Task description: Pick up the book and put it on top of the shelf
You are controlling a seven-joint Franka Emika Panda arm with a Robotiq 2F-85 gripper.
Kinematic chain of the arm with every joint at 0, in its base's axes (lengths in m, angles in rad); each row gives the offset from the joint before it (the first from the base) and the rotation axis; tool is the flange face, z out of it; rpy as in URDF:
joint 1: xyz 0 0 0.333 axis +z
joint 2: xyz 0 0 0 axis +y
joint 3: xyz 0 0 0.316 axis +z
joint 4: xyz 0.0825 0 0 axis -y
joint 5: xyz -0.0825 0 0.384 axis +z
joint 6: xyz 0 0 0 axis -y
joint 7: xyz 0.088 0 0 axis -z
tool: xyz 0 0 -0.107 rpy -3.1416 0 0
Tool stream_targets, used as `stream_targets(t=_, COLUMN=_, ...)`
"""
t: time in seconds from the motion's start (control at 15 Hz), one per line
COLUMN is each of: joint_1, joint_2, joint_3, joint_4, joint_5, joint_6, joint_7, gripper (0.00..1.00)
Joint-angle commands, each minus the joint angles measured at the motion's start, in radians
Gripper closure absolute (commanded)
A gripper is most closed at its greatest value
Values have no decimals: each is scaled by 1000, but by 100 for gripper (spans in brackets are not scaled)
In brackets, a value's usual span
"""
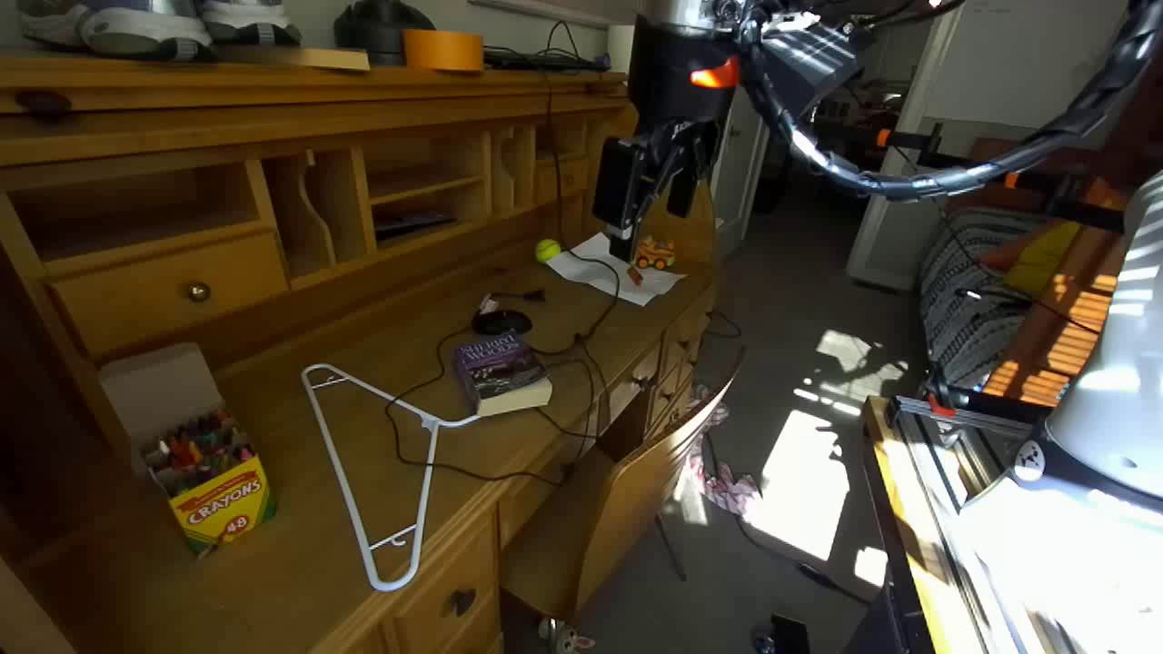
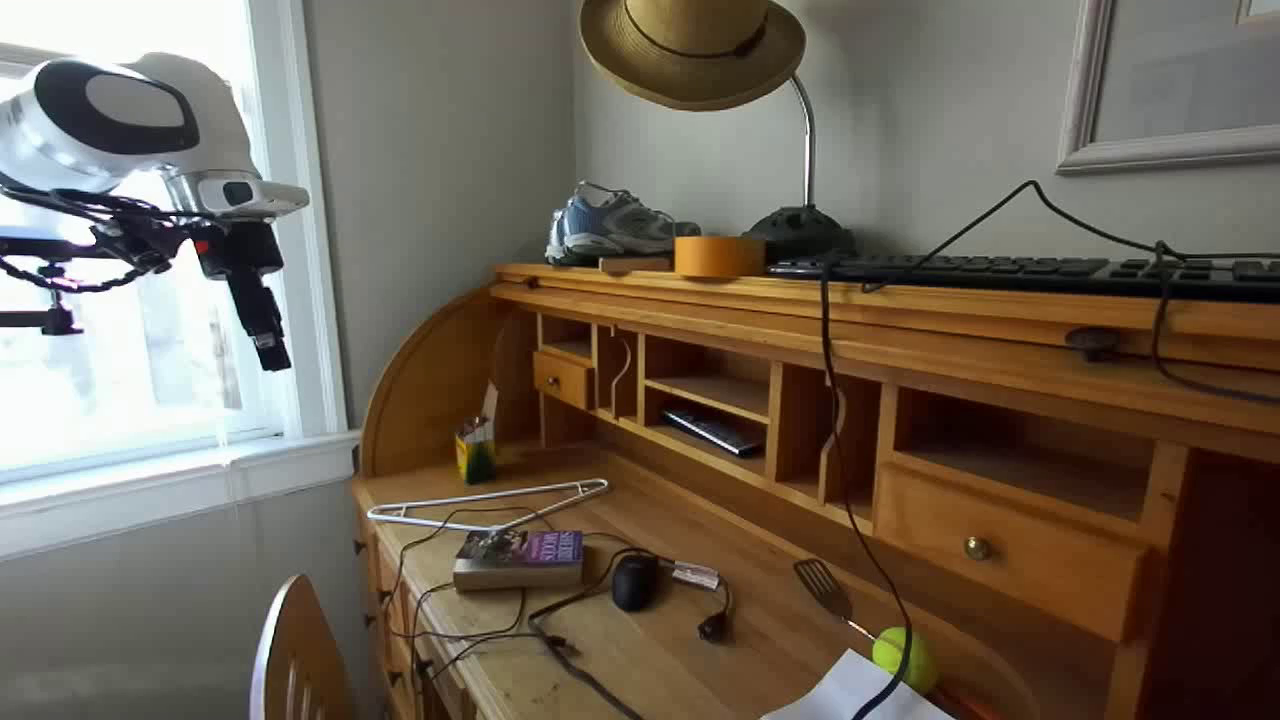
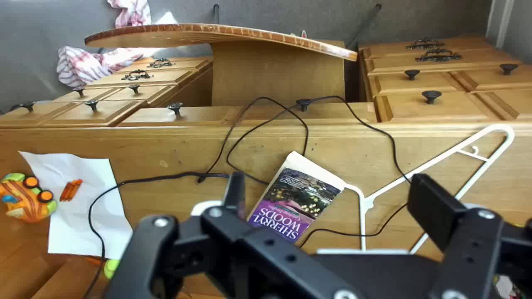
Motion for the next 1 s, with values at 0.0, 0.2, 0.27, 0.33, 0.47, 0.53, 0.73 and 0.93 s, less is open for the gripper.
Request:
stream_targets(t=0.0, joint_1=35, joint_2=5, joint_3=-33, joint_4=2, joint_5=-16, joint_6=-5, joint_7=12, gripper=0)
stream_targets(t=0.2, joint_1=35, joint_2=5, joint_3=-33, joint_4=2, joint_5=-16, joint_6=-5, joint_7=12, gripper=0)
stream_targets(t=0.27, joint_1=35, joint_2=5, joint_3=-33, joint_4=2, joint_5=-16, joint_6=-5, joint_7=12, gripper=0)
stream_targets(t=0.33, joint_1=35, joint_2=5, joint_3=-33, joint_4=2, joint_5=-16, joint_6=-5, joint_7=12, gripper=0)
stream_targets(t=0.47, joint_1=31, joint_2=22, joint_3=-30, joint_4=0, joint_5=-27, joint_6=22, joint_7=34, gripper=0)
stream_targets(t=0.53, joint_1=27, joint_2=31, joint_3=-28, joint_4=-8, joint_5=-54, joint_6=58, joint_7=43, gripper=0)
stream_targets(t=0.73, joint_1=4, joint_2=83, joint_3=-6, joint_4=-28, joint_5=-188, joint_6=188, joint_7=126, gripper=0)
stream_targets(t=0.93, joint_1=-16, joint_2=156, joint_3=5, joint_4=-35, joint_5=-359, joint_6=285, joint_7=248, gripper=0)
